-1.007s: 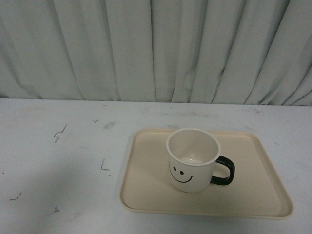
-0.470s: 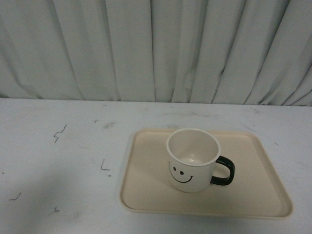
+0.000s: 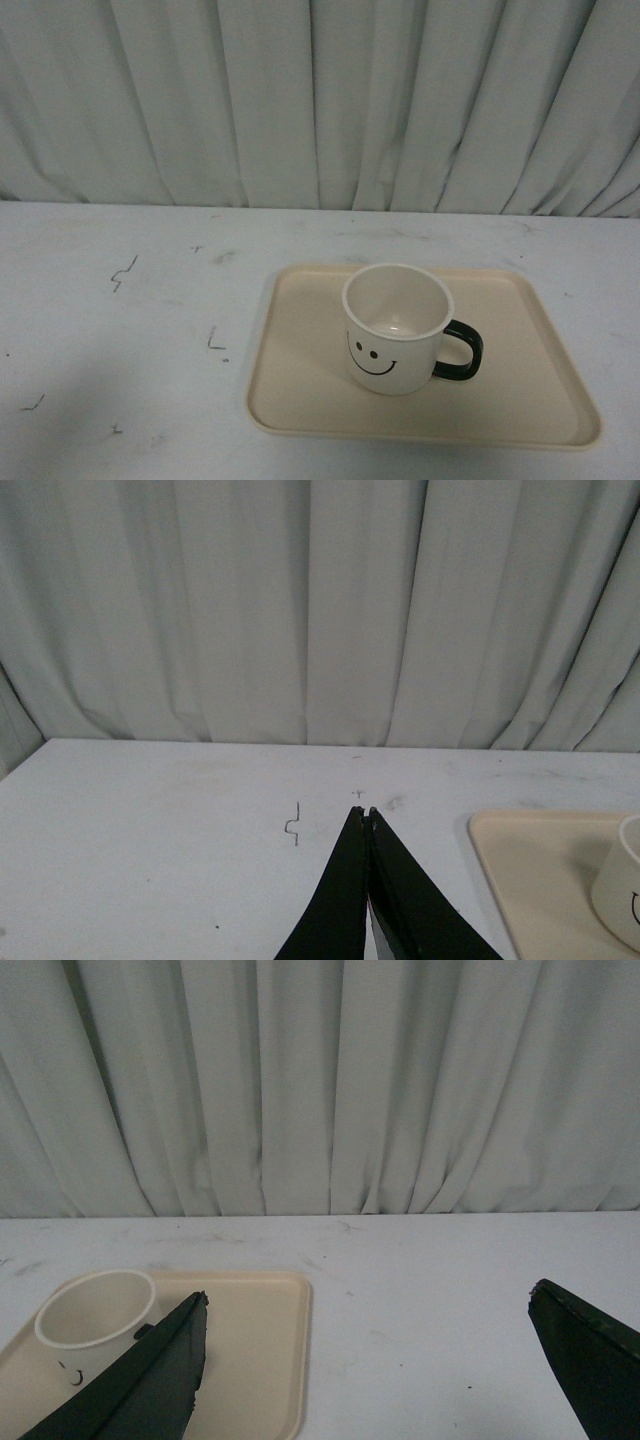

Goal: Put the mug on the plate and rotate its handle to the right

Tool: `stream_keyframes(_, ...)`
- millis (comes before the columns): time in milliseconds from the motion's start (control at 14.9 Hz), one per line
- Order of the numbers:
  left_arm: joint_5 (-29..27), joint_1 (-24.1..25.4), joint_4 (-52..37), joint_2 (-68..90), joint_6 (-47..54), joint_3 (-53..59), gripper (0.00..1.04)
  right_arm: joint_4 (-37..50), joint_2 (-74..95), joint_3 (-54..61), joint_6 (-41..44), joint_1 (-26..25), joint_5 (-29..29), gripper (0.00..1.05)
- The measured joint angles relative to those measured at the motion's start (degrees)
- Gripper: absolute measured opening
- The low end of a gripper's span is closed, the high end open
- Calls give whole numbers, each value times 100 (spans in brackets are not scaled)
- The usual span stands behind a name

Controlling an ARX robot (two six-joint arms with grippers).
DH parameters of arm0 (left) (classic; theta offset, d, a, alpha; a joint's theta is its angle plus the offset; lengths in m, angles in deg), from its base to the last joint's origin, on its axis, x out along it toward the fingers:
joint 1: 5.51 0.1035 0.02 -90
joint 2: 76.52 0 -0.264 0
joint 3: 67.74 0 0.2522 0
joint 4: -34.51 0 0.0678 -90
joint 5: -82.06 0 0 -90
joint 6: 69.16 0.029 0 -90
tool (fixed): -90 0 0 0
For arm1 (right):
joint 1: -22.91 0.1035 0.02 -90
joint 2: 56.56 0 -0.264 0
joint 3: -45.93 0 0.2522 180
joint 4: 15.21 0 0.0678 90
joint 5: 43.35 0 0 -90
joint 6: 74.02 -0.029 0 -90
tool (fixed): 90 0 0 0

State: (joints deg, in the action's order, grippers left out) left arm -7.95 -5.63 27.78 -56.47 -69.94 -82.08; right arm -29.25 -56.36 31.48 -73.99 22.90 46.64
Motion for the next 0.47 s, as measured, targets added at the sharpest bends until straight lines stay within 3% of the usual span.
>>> stream_keyframes(470, 0, 0, 1012, -984, 0, 0, 2, -2, 0, 0, -2, 0, 0, 98)
